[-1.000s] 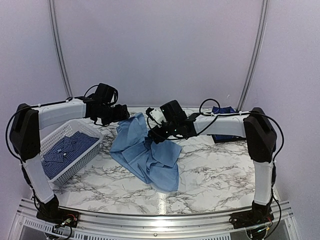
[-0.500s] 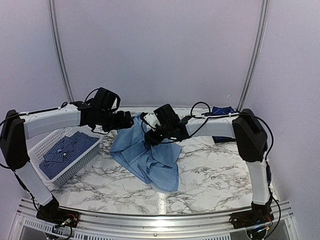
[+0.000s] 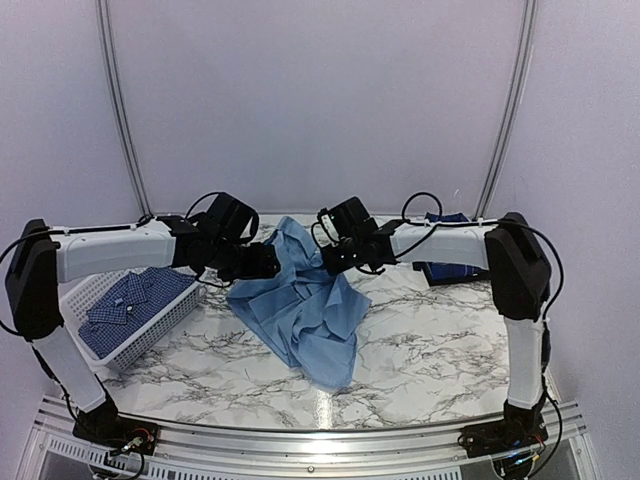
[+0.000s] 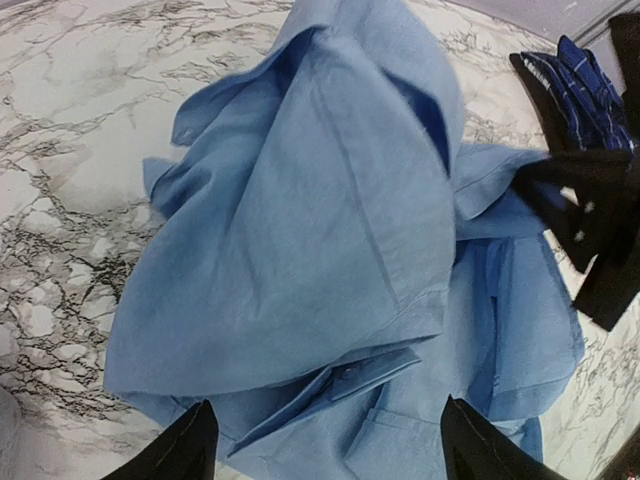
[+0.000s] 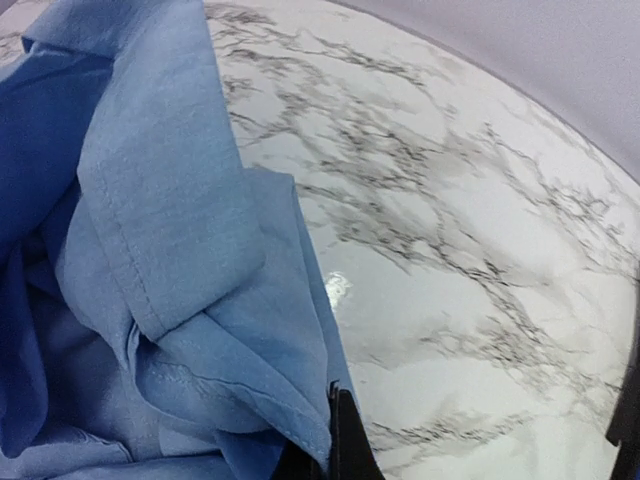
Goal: Fold and stack the long sleeve shirts
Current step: Flatten out the crumpled shirt at the center of the board.
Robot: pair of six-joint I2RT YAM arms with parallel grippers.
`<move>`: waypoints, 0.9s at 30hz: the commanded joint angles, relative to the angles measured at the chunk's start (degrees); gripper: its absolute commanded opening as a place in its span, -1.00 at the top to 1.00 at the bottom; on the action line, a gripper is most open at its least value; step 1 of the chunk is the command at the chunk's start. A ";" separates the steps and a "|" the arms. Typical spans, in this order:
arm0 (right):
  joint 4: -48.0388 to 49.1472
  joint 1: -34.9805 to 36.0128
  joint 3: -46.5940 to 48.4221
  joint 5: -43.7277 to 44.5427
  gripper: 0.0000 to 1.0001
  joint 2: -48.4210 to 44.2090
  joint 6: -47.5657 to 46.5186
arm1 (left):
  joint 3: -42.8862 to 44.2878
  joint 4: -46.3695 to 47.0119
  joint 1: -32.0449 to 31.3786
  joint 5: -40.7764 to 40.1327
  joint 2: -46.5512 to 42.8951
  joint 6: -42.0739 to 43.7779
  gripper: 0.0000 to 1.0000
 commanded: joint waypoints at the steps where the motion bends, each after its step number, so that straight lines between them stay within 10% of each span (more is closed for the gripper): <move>1: -8.46 -1.94 -1.72 7.35 1.00 -7.08 8.92 | -0.13 0.01 -1.48 -0.16 3.70 1.63 -0.57; 27: -6.84 -9.89 -6.93 0.58 1.00 -8.91 10.44 | 12.60 8.12 -2.86 8.17 23.35 6.76 -0.13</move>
